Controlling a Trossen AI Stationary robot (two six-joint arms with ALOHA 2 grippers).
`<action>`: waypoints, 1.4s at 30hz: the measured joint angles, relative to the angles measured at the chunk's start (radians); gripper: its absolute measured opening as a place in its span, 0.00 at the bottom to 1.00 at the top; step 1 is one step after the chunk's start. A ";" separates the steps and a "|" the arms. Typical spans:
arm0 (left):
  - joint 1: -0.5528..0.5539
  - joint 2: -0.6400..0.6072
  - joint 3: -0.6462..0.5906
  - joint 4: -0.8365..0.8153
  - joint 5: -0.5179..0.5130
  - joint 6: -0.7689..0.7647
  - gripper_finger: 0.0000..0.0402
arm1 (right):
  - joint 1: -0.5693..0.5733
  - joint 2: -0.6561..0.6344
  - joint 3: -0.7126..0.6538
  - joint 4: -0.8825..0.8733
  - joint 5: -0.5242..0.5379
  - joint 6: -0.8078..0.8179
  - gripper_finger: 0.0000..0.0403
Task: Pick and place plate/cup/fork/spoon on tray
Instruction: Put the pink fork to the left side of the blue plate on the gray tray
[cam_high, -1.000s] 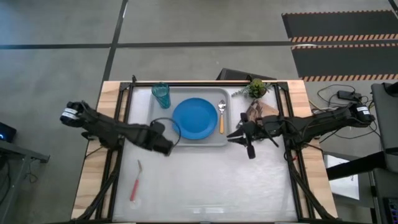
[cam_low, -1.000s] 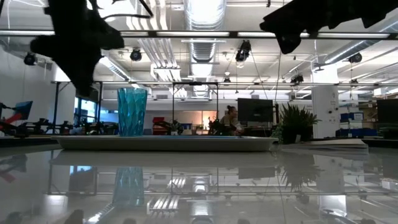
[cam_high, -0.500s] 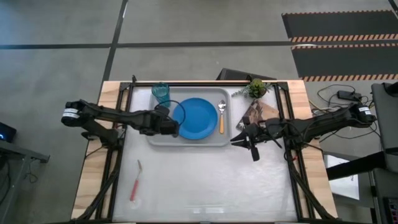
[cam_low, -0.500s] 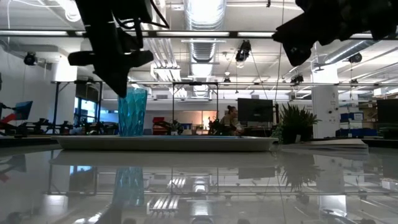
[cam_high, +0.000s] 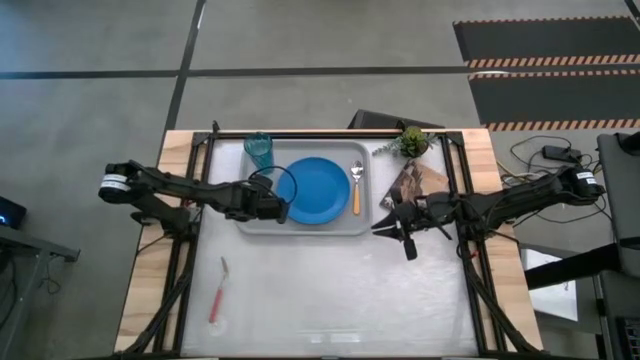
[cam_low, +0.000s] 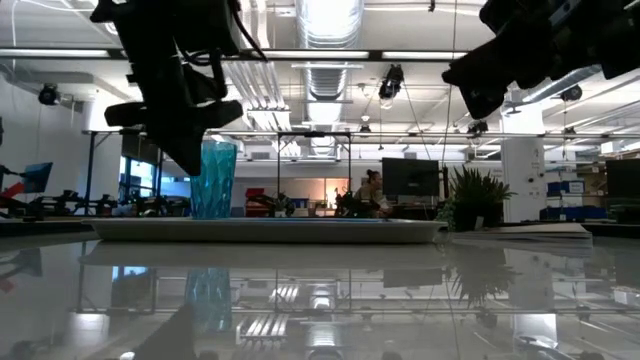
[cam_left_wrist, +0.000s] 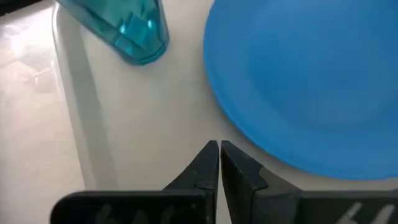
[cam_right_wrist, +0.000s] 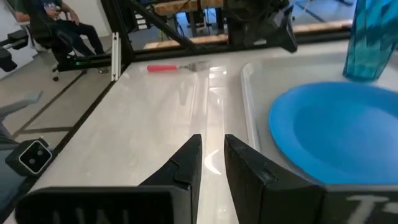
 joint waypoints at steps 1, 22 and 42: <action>0.001 0.000 -0.004 0.000 0.001 0.000 0.00 | 0.000 0.000 -0.008 0.001 0.000 0.009 0.14; -0.127 -0.012 -0.005 0.112 0.646 -0.106 0.00 | 0.003 -0.040 0.016 -0.015 -0.031 -0.062 0.14; -0.580 -0.057 -0.039 -0.125 0.729 -0.708 0.02 | 0.006 -0.052 0.006 -0.008 -0.064 -0.012 0.14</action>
